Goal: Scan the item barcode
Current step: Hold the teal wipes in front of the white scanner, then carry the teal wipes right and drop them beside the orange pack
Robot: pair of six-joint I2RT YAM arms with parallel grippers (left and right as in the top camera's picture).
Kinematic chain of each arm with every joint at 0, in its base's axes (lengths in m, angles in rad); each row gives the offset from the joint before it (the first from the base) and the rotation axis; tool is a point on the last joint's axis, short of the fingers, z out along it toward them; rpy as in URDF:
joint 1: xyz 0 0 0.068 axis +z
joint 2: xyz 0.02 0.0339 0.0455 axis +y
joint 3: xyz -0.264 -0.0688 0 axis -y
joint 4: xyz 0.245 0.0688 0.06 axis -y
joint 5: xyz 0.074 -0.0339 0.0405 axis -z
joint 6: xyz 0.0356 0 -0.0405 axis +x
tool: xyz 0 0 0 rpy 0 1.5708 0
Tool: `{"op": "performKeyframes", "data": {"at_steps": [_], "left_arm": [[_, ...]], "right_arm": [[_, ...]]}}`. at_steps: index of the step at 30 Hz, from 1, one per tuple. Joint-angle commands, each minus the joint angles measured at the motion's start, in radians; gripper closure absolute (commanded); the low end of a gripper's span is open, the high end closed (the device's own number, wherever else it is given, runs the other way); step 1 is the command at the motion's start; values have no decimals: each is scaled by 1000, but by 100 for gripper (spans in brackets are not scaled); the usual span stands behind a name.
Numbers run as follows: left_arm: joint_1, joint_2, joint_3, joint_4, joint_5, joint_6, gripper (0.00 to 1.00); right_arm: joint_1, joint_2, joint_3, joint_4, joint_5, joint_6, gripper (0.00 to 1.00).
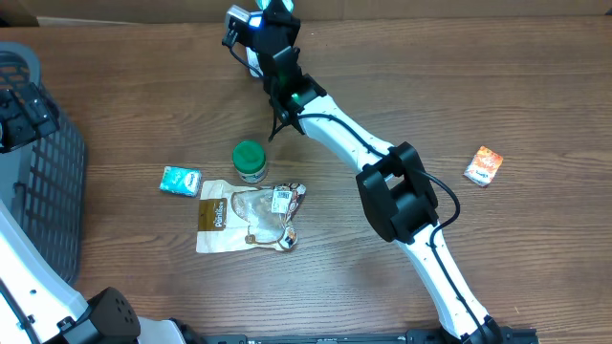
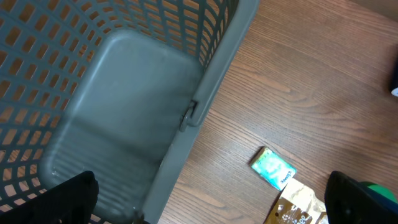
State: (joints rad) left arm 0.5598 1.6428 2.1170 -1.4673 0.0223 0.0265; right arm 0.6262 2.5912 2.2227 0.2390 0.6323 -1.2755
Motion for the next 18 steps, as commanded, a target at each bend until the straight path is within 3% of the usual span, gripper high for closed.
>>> {"op": "performKeyframes", "data": {"at_steps": [1, 5, 13, 18], "left_arm": [[1, 5, 12, 2, -3, 11, 0], [1, 5, 12, 2, -3, 11, 0], [1, 5, 12, 2, -3, 11, 0], [1, 5, 12, 2, -3, 11, 0]], "right_arm": [[11, -64, 15, -17, 44, -16, 96], [10, -144, 15, -181, 33, 57, 96], [-41, -474, 15, -594, -83, 489, 96], [-94, -693, 15, -971, -175, 939, 96]]}}
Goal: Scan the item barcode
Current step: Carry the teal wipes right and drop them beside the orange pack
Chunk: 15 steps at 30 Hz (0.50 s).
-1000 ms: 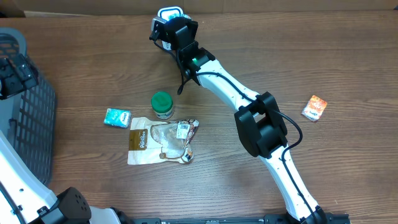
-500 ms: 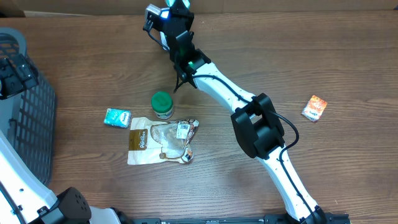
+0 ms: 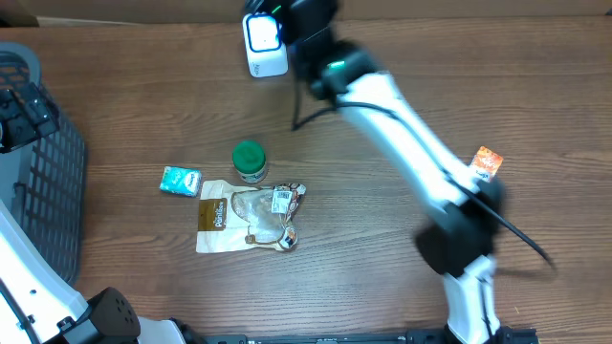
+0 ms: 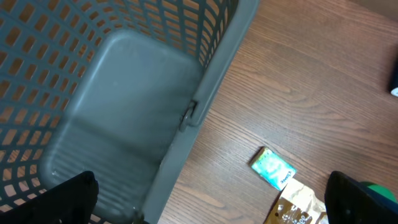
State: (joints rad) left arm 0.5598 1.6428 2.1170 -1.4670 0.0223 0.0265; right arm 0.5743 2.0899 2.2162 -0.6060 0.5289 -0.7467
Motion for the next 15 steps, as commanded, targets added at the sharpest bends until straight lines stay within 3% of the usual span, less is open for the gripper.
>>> {"op": "performKeyframes", "data": {"at_steps": [1, 4, 8, 11, 15], "left_arm": [[1, 5, 12, 2, -3, 11, 0], [1, 5, 12, 2, -3, 11, 0], [1, 5, 12, 2, -3, 12, 0], [1, 5, 12, 2, -3, 11, 0], [1, 5, 12, 2, -3, 11, 1]], "right_arm": [[-60, -231, 22, -219, -110, 523, 96], [-142, -324, 22, -497, -257, 805, 96], [-298, -355, 22, -812, -399, 1038, 96], [-419, -333, -8, -952, -484, 1084, 96], [-551, -307, -133, -982, -560, 1084, 96]]}}
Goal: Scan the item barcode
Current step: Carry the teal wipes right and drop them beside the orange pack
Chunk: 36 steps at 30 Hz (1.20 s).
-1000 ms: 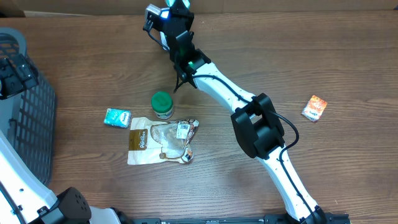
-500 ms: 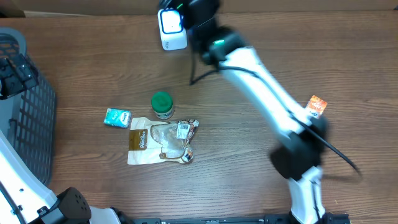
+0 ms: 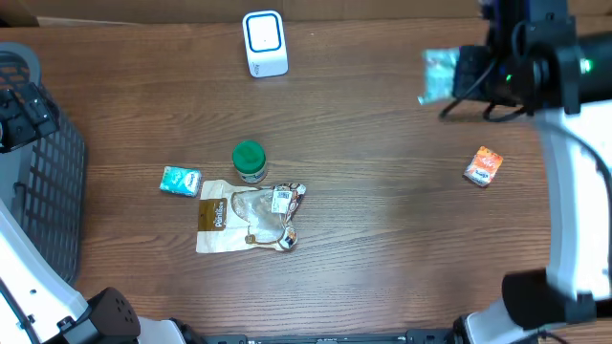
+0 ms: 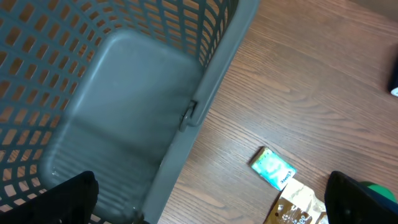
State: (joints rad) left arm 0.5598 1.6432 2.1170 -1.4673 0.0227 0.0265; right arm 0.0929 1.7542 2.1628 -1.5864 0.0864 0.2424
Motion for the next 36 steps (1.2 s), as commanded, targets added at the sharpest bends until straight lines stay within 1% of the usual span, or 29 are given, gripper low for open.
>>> {"op": "performKeyframes", "data": {"at_steps": [1, 4, 9, 14, 15, 17, 21, 23, 27, 29, 31, 32, 36], "left_arm": [[1, 4, 12, 2, -3, 12, 0], [1, 4, 12, 2, -3, 11, 0], [1, 4, 12, 2, -3, 11, 0], [1, 4, 12, 2, -3, 11, 1], [1, 4, 12, 2, -3, 11, 0], [1, 4, 12, 2, -4, 11, 0], [1, 4, 12, 2, -3, 11, 0], [1, 4, 12, 2, -3, 11, 0], [1, 4, 12, 2, -3, 11, 0], [1, 4, 12, 2, -4, 11, 1], [1, 4, 12, 2, -3, 11, 0], [1, 4, 12, 2, -3, 11, 0], [1, 4, 12, 2, -4, 11, 0]], "right_arm": [[-95, 32, -123, 11, -122, 95, 96], [-169, 32, -272, 80, -146, 95, 96], [-262, 33, -520, 246, -171, 95, 96], [-306, 33, -710, 442, -170, 94, 96], [-312, 33, -768, 509, -170, 95, 96], [-317, 33, -814, 557, -166, 95, 96], [-331, 33, -834, 572, -163, 95, 96], [-343, 33, -834, 567, -163, 95, 90], [-387, 33, -827, 523, -163, 95, 87], [-409, 33, -808, 490, -164, 94, 80], [-430, 33, -767, 440, -164, 94, 67], [-436, 32, -748, 421, -164, 94, 65], [-449, 32, -602, 295, -164, 90, 60]]}}
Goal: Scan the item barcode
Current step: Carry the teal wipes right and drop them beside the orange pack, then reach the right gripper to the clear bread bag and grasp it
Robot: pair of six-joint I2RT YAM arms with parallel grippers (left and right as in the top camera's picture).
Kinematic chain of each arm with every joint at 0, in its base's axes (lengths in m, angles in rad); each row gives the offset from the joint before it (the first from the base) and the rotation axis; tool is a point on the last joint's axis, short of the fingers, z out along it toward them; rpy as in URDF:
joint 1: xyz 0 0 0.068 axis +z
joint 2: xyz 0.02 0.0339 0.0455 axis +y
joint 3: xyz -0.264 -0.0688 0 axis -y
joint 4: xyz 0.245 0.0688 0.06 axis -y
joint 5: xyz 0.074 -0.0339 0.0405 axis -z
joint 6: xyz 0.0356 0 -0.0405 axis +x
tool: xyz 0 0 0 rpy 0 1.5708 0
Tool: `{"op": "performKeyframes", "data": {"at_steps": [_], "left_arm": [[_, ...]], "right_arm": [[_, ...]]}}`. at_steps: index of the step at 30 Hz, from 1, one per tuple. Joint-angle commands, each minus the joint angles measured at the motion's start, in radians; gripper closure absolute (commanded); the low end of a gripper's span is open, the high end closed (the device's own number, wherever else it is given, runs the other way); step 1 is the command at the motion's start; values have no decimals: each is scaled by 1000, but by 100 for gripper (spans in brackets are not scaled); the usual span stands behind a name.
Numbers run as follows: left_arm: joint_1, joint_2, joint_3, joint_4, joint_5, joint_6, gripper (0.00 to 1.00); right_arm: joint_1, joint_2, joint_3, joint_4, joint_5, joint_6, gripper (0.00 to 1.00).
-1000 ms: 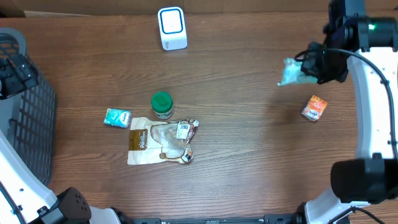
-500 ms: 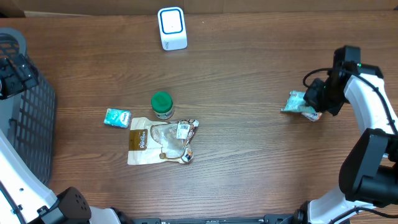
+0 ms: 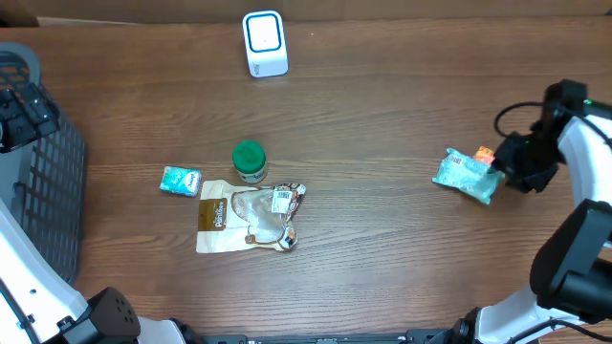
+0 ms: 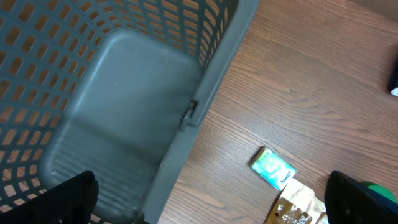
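The white barcode scanner (image 3: 265, 43) stands at the back of the table. My right gripper (image 3: 505, 168) is at the far right, shut on the edge of a pale teal packet (image 3: 465, 176) that hangs low over the table next to an orange packet (image 3: 485, 153). My left gripper (image 3: 21, 113) hovers over the grey basket (image 3: 43, 191) at the left edge. In the left wrist view the left gripper (image 4: 211, 202) is wide open and empty, with only its dark fingertips (image 4: 71, 199) showing at the bottom corners.
A green-lidded jar (image 3: 251, 161), a small teal packet (image 3: 180, 181) and a brown and clear pouch (image 3: 249, 218) lie left of centre. The left wrist view shows the same small teal packet (image 4: 272, 168) and pouch (image 4: 298, 210) beside the basket rim (image 4: 199, 106).
My right gripper has moved from high at the back right down to the right side of the table, still holding the pale teal packet, now beside the orange packet. The left arm has not moved.
My right gripper was first at the scanner at the back of the table. Then it was just right of the scanner, which showed in full. Then it held the pale teal packet at the back right. Now the packet hangs low by the orange one.
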State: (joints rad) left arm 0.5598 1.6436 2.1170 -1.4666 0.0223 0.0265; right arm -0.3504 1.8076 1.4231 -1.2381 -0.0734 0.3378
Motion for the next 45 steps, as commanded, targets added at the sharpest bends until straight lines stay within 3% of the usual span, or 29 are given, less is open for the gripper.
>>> {"op": "performKeyframes", "data": {"at_steps": [1, 10, 18, 24, 31, 34, 37, 45], "left_arm": [[1, 4, 12, 1, -3, 11, 0], [1, 4, 12, 1, -3, 11, 0], [1, 4, 12, 1, -3, 11, 0], [1, 4, 12, 1, -3, 11, 0], [1, 4, 12, 1, -3, 11, 0], [1, 4, 12, 1, -3, 11, 0], [1, 4, 12, 1, -3, 11, 0], [1, 4, 12, 1, -3, 11, 1]], "right_arm": [[-5, -21, 179, -85, -4, -5, 60], [40, -22, 406, -243, -141, -59, 59], [189, -22, 404, -208, -197, -85, 59], [343, -21, 367, -122, -185, -84, 51], [458, -11, 363, -85, -179, -80, 50], [508, -11, 363, -75, -179, -80, 46], [538, -11, 363, -76, -179, -80, 36], [604, -10, 348, -72, -204, -77, 32]]}}
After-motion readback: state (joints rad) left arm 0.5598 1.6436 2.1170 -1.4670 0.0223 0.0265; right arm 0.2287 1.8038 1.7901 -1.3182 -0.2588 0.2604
